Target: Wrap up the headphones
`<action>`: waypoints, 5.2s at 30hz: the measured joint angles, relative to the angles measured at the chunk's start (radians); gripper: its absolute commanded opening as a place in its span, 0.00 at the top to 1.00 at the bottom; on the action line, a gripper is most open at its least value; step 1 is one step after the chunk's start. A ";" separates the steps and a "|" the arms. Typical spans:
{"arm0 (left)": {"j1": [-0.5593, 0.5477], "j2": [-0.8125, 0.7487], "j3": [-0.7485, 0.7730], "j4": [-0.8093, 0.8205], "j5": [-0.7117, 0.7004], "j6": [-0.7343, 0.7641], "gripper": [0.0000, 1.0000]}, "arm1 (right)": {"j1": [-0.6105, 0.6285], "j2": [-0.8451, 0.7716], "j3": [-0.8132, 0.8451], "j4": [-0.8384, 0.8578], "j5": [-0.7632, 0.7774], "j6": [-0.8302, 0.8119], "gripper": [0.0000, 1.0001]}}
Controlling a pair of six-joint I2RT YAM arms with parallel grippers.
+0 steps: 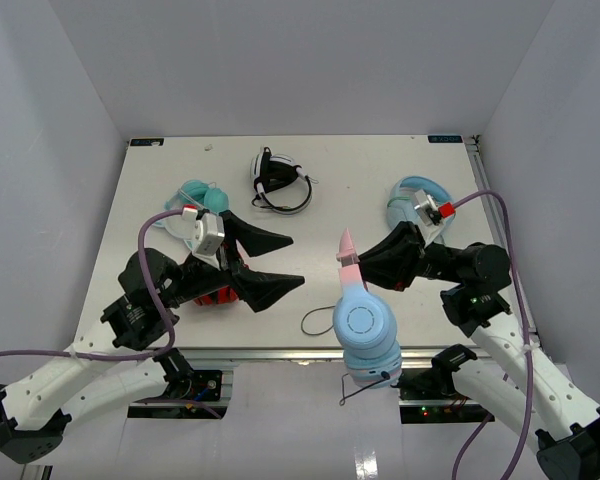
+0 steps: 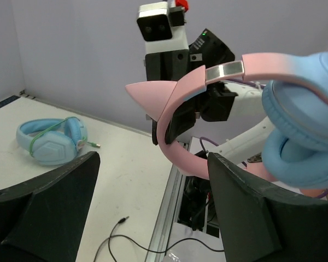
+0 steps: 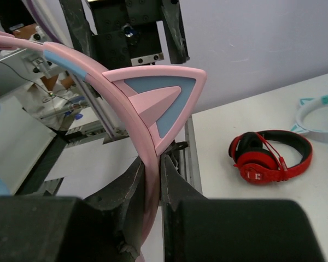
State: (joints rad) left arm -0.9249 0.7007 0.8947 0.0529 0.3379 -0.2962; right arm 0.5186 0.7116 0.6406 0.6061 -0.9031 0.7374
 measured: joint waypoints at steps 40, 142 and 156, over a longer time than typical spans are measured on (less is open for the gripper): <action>-0.004 0.286 -0.110 0.528 0.196 -0.176 0.25 | 0.028 -0.062 -0.125 0.134 0.045 0.120 0.92; -0.097 0.733 0.521 -0.693 -0.919 0.071 1.00 | 0.293 0.086 0.157 -0.739 1.255 -0.266 0.21; -0.097 0.715 0.481 -0.681 -1.027 -0.020 1.00 | 0.293 0.150 0.177 -0.769 1.329 -0.188 0.34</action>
State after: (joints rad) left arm -1.0214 1.4160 1.3760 -0.6285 -0.6887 -0.3160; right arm 0.8120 0.8618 0.8173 -0.1627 0.4260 0.5493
